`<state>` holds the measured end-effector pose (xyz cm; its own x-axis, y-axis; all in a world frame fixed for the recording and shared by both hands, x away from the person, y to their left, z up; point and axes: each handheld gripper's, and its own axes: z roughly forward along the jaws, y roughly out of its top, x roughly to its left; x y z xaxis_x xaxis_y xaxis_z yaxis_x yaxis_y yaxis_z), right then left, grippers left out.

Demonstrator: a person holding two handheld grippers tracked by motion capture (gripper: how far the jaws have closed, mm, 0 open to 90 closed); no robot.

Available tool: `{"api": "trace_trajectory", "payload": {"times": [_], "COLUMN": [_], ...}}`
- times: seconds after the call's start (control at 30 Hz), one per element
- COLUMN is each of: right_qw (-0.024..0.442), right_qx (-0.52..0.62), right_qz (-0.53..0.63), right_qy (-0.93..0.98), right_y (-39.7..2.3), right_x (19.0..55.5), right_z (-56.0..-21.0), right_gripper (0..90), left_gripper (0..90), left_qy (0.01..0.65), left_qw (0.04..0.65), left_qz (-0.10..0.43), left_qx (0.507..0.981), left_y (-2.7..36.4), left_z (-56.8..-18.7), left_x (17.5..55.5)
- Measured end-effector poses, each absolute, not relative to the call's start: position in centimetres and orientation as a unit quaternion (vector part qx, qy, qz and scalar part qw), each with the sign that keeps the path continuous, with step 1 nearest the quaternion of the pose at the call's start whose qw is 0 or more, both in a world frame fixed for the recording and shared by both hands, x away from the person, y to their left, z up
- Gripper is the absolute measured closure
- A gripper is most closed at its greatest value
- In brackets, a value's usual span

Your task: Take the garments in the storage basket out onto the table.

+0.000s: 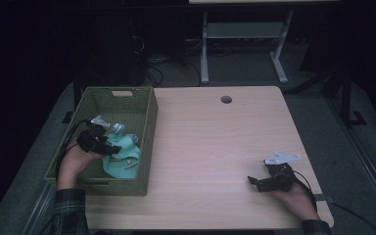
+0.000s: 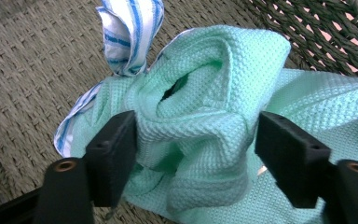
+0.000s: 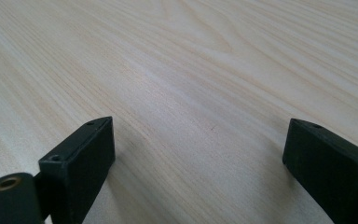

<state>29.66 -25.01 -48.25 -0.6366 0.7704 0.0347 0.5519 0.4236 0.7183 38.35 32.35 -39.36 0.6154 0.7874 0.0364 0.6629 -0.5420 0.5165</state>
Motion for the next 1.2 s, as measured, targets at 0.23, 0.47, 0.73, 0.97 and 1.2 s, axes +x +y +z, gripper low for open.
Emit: {"api": "trace_trajectory", "payload": {"times": [0.23,0.47,0.73,0.97,1.2], "right_qw": [0.152,0.152,0.152,0.152,0.152], "right_qx": [0.398,0.398,0.398,0.398,0.398], "right_qz": [0.36,0.36,0.36,0.36,0.36], "right_qy": [0.83,0.83,0.83,0.83,0.83], "right_y": [-25.0,-25.0,-25.0,-25.0,-25.0], "right_x": [29.7,29.7,29.7,29.7,29.7], "right_z": [-48.3,-48.3,-48.3,-48.3,-48.3], "right_gripper": [8.7,8.7,8.7,8.7,8.7], "left_gripper": [48.5,76.3,77.3,77.3,77.7], "left_qy": [0.412,0.426,0.446,0.445,0.448], "left_qw": [0.23,0.241,0.271,0.289,0.318], "left_qz": [0.131,0.12,0.113,0.113,0.114], "left_qx": [0.872,0.864,0.845,0.84,0.828], "left_y": [32.4,32.6,32.9,32.9,33.0], "left_z": [-39.5,-39.1,-38.1,-37.4,-36.4], "left_x": [38.3,38.3,38.1,37.9,37.6]}}
